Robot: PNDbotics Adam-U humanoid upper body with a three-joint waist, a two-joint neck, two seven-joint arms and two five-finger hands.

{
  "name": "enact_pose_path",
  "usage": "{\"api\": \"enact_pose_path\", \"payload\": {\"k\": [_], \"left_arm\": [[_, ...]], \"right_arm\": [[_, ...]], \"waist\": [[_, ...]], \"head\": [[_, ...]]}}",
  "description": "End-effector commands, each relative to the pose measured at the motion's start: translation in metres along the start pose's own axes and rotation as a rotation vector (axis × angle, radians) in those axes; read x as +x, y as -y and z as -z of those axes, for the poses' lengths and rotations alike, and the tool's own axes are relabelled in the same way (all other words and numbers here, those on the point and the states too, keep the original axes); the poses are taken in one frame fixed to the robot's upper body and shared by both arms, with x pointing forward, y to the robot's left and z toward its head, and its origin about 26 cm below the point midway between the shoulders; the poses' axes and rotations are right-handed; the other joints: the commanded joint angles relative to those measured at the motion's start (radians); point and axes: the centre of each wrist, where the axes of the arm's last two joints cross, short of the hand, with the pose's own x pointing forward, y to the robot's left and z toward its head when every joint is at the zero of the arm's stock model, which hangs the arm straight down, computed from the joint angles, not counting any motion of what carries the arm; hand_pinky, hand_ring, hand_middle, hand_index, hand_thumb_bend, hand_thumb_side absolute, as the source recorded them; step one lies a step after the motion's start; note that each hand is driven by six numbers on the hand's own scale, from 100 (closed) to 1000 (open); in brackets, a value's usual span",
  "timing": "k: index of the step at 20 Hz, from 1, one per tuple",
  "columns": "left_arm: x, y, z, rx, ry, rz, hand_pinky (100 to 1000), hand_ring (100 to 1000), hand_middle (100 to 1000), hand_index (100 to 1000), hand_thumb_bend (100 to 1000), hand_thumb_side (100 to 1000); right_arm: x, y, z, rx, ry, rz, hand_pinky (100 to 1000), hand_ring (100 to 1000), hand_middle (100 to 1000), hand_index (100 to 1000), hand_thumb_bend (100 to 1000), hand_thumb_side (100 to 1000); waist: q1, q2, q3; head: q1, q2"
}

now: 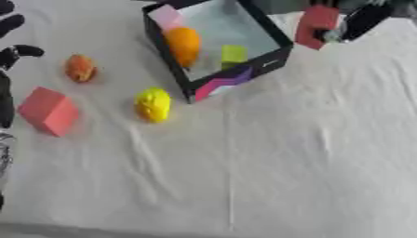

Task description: Pick up objects on the table and place them in the box.

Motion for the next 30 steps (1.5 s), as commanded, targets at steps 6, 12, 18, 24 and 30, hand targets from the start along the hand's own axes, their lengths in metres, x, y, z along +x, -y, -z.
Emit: {"api": "enact_pose_path", "payload": {"k": [6,12,18,24,30], "left_arm": [[0.009,0.002,0.004,-0.021,0.037,-0.01,526,804,744,737,308,796],[0.013,0.01,0.008,-0.048,0.055,-0.045,527,805,744,735,310,794],[0.015,0.014,0.01,-0.058,0.062,-0.06,527,805,744,734,310,795],[0.015,0.012,0.009,-0.054,0.058,-0.055,527,806,744,734,311,794],[0.013,0.009,0.008,-0.046,0.052,-0.042,526,807,745,734,309,794]], "right_arm": [[0.041,0.014,0.045,-0.041,0.067,0.001,739,579,456,587,316,100],[0.06,-0.028,0.089,-0.057,0.047,0.01,739,579,462,596,314,100],[0.061,-0.073,0.111,-0.039,0.02,-0.003,766,681,574,719,348,100],[0.06,-0.07,0.109,-0.098,0.012,-0.021,848,842,850,917,599,228],[0.058,-0.039,0.087,-0.266,0.022,0.098,836,818,826,903,585,151]], "waist": [[0.008,-0.027,0.019],[0.017,-0.015,0.048],[0.02,-0.008,0.06],[0.019,-0.011,0.055],[0.017,-0.016,0.04]], "head": [[-0.024,-0.005],[-0.062,-0.02],[-0.073,-0.026],[-0.06,-0.021],[-0.043,-0.016]]}}
